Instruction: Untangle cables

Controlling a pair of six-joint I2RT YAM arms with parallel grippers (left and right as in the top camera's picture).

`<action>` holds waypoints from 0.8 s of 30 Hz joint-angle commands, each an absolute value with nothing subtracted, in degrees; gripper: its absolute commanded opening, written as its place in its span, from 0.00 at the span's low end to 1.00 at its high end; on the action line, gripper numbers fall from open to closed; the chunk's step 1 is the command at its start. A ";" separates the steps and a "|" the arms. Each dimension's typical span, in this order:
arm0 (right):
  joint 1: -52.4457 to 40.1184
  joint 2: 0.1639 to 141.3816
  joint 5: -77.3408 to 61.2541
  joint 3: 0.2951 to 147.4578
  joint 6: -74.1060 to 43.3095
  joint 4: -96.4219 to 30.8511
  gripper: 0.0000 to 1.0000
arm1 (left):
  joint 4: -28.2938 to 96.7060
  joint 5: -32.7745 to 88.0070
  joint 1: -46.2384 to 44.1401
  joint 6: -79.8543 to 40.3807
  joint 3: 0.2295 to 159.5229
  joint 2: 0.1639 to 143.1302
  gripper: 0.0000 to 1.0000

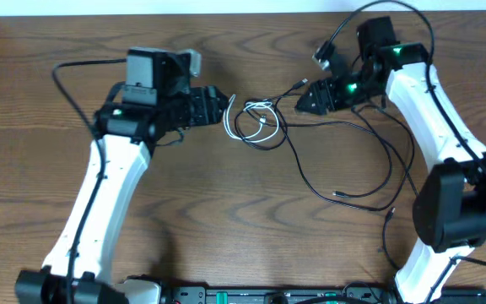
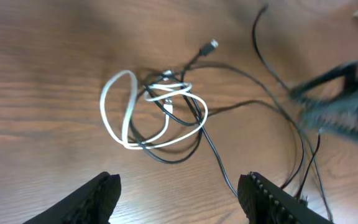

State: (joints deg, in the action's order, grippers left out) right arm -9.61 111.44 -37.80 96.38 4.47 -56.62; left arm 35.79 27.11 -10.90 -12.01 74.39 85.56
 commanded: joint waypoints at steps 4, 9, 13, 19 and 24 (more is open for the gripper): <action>-8.47 110.24 -29.52 97.34 -6.42 -54.78 0.62 | 29.23 26.50 -14.79 -13.34 75.24 92.71 0.66; -7.38 110.24 -28.42 97.34 -6.37 -55.31 0.66 | 23.55 24.56 -16.12 -8.88 75.24 98.63 0.66; -7.27 110.24 -27.11 97.34 -6.37 -55.57 0.69 | 20.03 26.33 -17.61 -0.16 75.24 102.67 0.66; -7.27 110.26 -27.11 97.34 -6.37 -56.03 0.71 | 16.62 19.73 -18.46 7.40 75.24 107.24 0.66; -7.27 110.26 -27.11 97.34 -6.37 -56.14 0.72 | 13.28 18.59 -18.48 10.94 75.24 110.15 0.64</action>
